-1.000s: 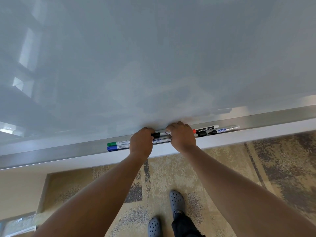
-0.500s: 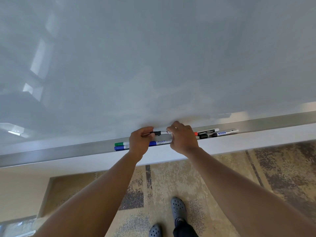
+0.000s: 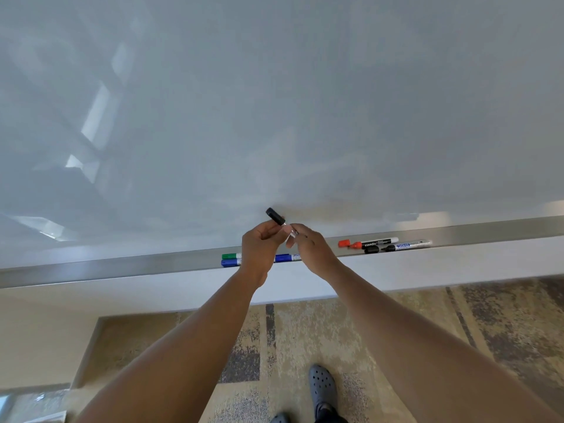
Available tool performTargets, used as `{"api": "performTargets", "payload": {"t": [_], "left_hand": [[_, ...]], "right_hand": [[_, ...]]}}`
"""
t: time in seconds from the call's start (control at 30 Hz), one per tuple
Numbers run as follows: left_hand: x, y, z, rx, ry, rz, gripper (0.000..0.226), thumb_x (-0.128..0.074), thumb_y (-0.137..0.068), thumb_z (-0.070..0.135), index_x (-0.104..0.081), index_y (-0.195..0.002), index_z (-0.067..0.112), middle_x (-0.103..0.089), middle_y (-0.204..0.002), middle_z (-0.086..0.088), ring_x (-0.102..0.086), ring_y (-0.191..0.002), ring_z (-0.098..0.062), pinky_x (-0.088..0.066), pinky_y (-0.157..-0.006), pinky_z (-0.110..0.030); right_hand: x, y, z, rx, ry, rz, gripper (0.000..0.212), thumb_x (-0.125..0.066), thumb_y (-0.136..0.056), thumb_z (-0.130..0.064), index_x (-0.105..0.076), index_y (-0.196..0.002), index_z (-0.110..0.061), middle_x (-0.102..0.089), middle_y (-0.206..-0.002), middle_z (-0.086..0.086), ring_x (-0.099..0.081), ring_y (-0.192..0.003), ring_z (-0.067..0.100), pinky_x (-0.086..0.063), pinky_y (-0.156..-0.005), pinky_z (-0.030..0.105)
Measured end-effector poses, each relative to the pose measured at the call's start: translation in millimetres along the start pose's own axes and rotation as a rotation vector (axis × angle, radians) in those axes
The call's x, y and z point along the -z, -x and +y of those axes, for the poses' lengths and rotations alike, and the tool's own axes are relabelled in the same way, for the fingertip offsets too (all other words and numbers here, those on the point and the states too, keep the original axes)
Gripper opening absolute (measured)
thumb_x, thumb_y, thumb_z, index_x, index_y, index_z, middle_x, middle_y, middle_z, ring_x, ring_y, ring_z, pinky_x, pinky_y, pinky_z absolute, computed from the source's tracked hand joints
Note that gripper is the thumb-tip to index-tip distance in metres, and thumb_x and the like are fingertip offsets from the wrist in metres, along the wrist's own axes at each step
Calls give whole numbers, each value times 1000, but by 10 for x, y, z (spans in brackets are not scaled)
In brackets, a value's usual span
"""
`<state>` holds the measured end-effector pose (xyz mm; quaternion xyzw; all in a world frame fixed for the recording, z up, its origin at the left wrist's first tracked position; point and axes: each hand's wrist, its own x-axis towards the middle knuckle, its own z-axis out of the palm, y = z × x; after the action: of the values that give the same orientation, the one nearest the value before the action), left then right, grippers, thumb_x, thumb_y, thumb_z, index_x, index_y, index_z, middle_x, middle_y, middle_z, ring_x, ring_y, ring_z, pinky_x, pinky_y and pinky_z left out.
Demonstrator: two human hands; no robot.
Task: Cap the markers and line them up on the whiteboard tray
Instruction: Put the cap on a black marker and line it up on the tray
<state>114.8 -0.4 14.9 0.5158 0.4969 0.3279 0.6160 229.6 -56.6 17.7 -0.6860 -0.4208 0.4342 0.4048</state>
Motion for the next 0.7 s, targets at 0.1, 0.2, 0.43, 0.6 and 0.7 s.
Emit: {"api": "performTargets", "payload": {"t": [0.1,0.2,0.43,0.6,0.7], "left_hand": [[21,42,55,-94,-56,-14,20,-75,-85,17,-73,-104,21,-76,-92,7,-72,-86,-6,-52,-77,-14],[2,87,104,-164,-139,-38,26,-76,-83,16,-73,-109,16,-77,-94,3,-73,-85,-8,-56,-81,-21],[-35,121,146,-332,-395,-88,23,-77,-83,22,-76,-106,24,-74,-97,15,-67,-77,-3,-53,-73,-12],[-53,145,180,-334,-432,-105,21,-76,-83,25,-74,-101,36,-70,-91,24,-66,-80,-1,-48,-72,-11],[-75,149,164,-324,-427,-85,19,-75,-84,28,-73,-101,35,-70,-96,21,-65,-84,0,-49,-73,-14]], "right_hand": [[-20,32,-94,-95,-189,-10,47,-33,-92,-48,-60,-84,-10,-49,-72,1,-41,-68,15,-33,-67,26],[-16,67,-152,-111,-271,-31,55,-18,-97,-59,-50,-61,-31,-47,-56,-17,-41,-61,1,-34,-64,16],[-10,89,-232,-156,-429,-22,64,-34,-65,-87,-57,-55,-29,-38,-47,0,-35,-47,12,-31,-54,26],[-16,100,-218,-195,-508,11,82,-42,-69,-84,-66,-93,-9,-44,-42,-4,-39,-43,10,-34,-51,24],[-54,130,-310,-225,-511,56,81,-44,-63,-87,-66,-86,-13,-49,-48,8,-43,-51,23,-39,-56,30]]}}
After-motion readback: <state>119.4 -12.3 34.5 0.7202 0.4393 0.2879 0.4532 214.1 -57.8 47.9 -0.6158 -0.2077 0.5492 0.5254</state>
